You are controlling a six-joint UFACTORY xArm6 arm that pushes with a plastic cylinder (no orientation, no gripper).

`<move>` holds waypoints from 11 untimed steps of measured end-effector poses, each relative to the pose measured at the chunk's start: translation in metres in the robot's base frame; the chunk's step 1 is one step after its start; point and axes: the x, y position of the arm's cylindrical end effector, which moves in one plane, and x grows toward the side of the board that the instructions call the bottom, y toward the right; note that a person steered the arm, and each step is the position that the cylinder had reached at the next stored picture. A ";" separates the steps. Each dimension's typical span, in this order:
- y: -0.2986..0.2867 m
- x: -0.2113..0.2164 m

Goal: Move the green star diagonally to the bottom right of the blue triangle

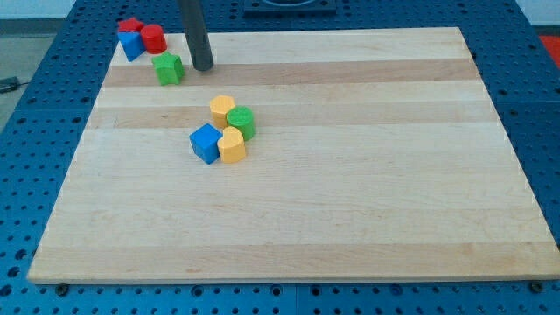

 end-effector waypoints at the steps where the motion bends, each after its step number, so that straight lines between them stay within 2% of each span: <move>1: -0.027 -0.018; 3: -0.094 -0.015; 5: -0.086 0.026; 6: -0.085 0.031; 7: -0.096 0.006; 8: -0.083 -0.018; 9: -0.047 -0.018; 10: -0.047 -0.002; 11: -0.073 0.022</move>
